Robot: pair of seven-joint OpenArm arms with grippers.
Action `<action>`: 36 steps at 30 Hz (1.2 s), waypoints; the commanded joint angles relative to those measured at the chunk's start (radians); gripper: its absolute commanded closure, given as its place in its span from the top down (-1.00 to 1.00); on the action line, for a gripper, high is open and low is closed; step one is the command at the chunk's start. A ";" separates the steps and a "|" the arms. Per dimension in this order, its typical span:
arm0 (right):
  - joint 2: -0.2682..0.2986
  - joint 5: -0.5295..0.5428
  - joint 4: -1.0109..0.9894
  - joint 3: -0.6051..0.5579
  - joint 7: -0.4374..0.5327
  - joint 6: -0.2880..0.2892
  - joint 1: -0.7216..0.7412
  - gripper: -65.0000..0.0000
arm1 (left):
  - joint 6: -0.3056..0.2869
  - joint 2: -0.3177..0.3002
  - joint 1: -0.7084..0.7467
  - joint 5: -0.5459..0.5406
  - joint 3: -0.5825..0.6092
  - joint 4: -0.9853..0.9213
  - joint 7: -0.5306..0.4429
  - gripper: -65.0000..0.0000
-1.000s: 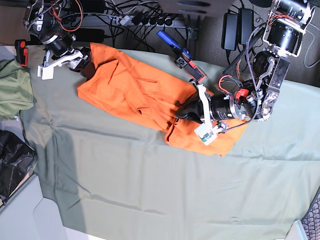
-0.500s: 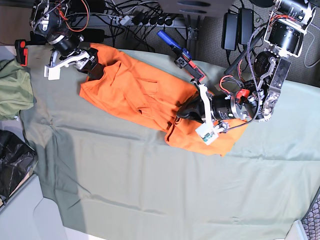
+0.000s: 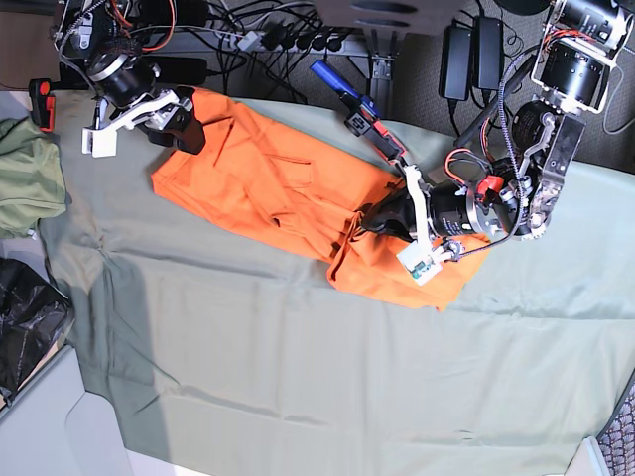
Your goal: Fold the T-shirt properly
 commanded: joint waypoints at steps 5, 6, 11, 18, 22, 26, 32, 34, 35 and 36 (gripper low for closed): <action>0.014 -0.030 0.013 0.006 0.055 0.112 0.003 0.11 | -0.013 -0.002 -0.015 -0.019 -0.003 0.018 -0.024 -1.00; 0.014 -0.038 0.013 0.006 0.059 0.112 0.003 0.11 | -0.013 -0.003 -0.016 -0.019 -0.003 0.018 -0.024 -1.00; 0.014 -0.070 -0.019 0.006 0.081 0.111 0.005 0.11 | -0.013 -0.002 -0.015 -0.028 -0.003 0.018 -0.024 -1.00; 0.014 -0.071 -0.108 0.006 0.087 0.112 0.042 0.11 | -0.013 -0.002 -0.016 -0.035 -0.003 0.018 -0.025 -1.00; 0.013 -0.037 -0.184 0.006 0.069 0.112 0.097 0.11 | -0.013 -0.002 -0.016 -0.037 -0.003 0.018 -0.025 -1.00; 0.006 -0.014 -0.198 0.005 0.048 0.112 0.108 0.11 | -0.013 -0.002 -0.016 -0.036 -0.003 0.018 -0.025 -1.00; -0.006 -0.007 -0.198 -0.040 0.042 0.113 0.101 0.11 | -0.013 -0.002 -0.016 -0.037 -0.003 0.018 -0.025 -1.00; -0.016 -0.007 -0.198 -0.068 0.042 0.112 0.102 0.11 | -0.013 -0.002 -0.016 -0.037 -0.003 0.018 -0.025 -1.00; -0.022 -0.007 -0.198 -0.080 0.043 0.112 0.102 0.11 | -0.013 -0.003 -0.016 -0.037 -0.003 0.018 -0.025 -1.00; -0.029 -0.007 -0.198 -0.089 0.043 0.113 0.102 0.11 | -0.013 -0.003 -0.016 -0.036 -0.003 0.018 -0.024 -1.00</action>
